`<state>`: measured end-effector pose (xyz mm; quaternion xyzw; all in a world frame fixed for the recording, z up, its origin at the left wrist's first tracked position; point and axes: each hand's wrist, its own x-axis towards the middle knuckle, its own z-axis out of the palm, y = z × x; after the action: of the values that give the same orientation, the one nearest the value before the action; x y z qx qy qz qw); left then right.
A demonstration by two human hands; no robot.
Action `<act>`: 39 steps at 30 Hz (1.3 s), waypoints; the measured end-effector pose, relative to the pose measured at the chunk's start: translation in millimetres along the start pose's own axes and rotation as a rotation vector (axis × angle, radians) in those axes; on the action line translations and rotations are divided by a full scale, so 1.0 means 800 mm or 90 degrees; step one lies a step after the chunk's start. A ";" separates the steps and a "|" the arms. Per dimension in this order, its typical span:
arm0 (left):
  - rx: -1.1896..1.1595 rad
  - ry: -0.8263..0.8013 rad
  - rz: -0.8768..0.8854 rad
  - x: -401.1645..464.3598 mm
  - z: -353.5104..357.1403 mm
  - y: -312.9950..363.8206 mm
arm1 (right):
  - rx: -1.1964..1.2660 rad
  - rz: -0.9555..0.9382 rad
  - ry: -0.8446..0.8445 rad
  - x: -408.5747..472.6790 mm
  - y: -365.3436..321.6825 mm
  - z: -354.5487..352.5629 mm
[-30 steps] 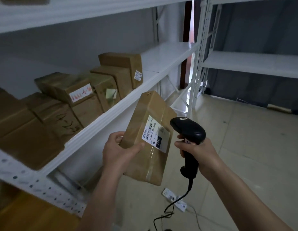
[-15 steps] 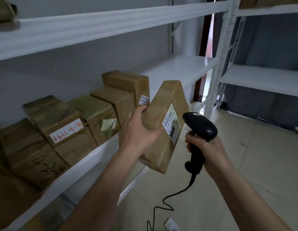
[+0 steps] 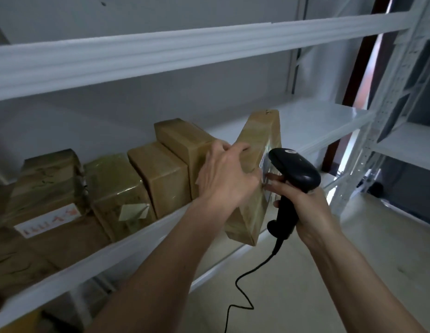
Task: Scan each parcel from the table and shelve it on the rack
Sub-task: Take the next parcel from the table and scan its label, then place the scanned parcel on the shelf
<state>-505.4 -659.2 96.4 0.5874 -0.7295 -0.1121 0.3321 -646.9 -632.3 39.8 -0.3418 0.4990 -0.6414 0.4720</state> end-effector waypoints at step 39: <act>0.514 -0.113 -0.126 0.151 0.084 0.034 | 0.052 0.184 -0.340 0.227 -0.003 -0.014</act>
<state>-578.6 -779.4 103.3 0.7254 -0.6808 0.1014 -0.0012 -716.0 -800.3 33.5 -0.4049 0.3746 -0.4745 0.6860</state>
